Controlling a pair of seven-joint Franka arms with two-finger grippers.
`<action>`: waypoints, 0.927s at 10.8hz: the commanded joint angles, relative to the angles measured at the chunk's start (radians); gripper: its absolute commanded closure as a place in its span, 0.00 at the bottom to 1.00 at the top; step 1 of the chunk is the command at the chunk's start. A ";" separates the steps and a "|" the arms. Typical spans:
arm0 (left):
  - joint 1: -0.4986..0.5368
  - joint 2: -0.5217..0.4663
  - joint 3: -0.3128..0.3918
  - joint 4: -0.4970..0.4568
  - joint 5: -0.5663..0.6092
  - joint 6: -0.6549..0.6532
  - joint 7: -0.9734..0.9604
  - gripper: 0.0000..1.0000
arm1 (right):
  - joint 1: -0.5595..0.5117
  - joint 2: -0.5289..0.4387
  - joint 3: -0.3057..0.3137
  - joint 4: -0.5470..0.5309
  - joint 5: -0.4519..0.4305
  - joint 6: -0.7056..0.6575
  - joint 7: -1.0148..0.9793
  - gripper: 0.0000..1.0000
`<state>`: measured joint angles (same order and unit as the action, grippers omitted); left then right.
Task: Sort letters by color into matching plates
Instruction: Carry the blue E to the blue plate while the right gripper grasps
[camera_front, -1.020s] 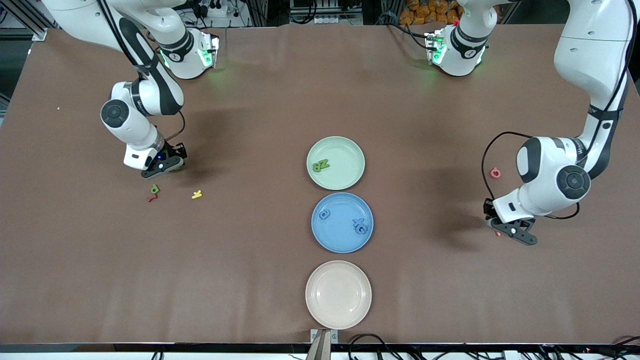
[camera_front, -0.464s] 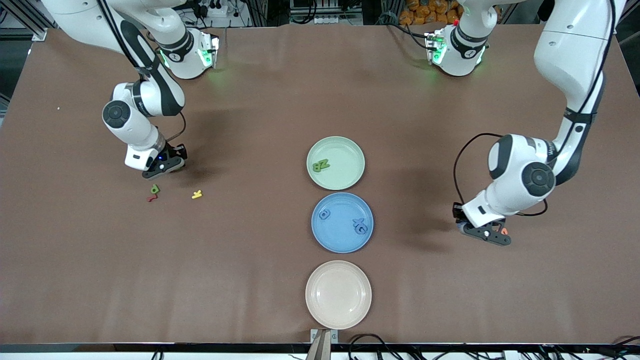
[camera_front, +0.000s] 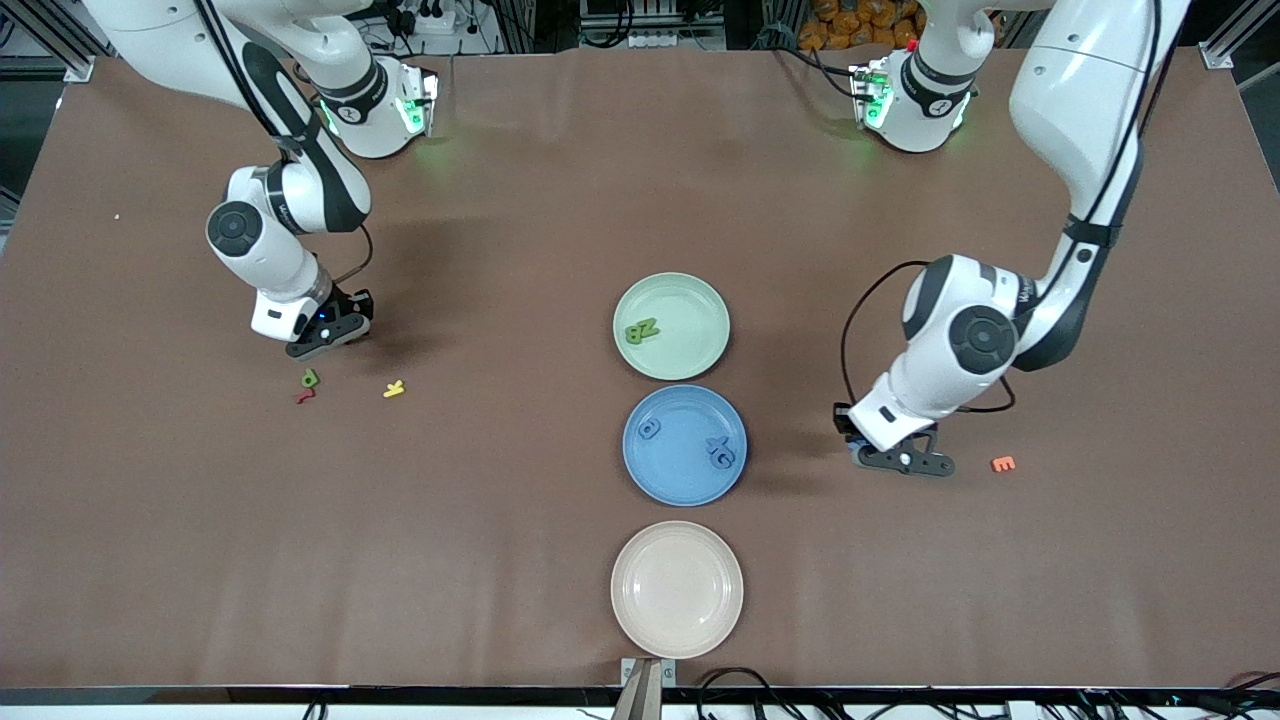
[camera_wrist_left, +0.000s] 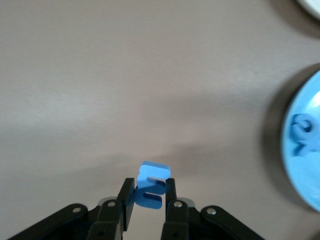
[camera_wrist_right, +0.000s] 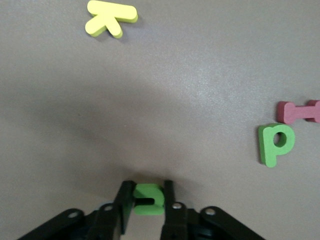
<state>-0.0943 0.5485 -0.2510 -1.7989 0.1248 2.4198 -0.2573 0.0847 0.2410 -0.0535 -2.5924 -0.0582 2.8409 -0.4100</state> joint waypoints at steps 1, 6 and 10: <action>-0.076 0.034 0.003 0.058 -0.017 -0.008 -0.159 1.00 | -0.010 0.004 -0.002 -0.008 -0.006 0.020 -0.020 1.00; -0.191 0.140 0.004 0.194 -0.067 -0.005 -0.390 1.00 | 0.024 -0.017 0.001 0.008 0.003 -0.001 0.044 1.00; -0.263 0.181 0.003 0.283 -0.094 0.021 -0.499 1.00 | 0.112 -0.029 0.070 0.020 0.003 -0.031 0.320 1.00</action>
<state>-0.3045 0.6885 -0.2555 -1.5972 0.0720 2.4270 -0.6914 0.1631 0.2378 -0.0394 -2.5738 -0.0567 2.8370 -0.2469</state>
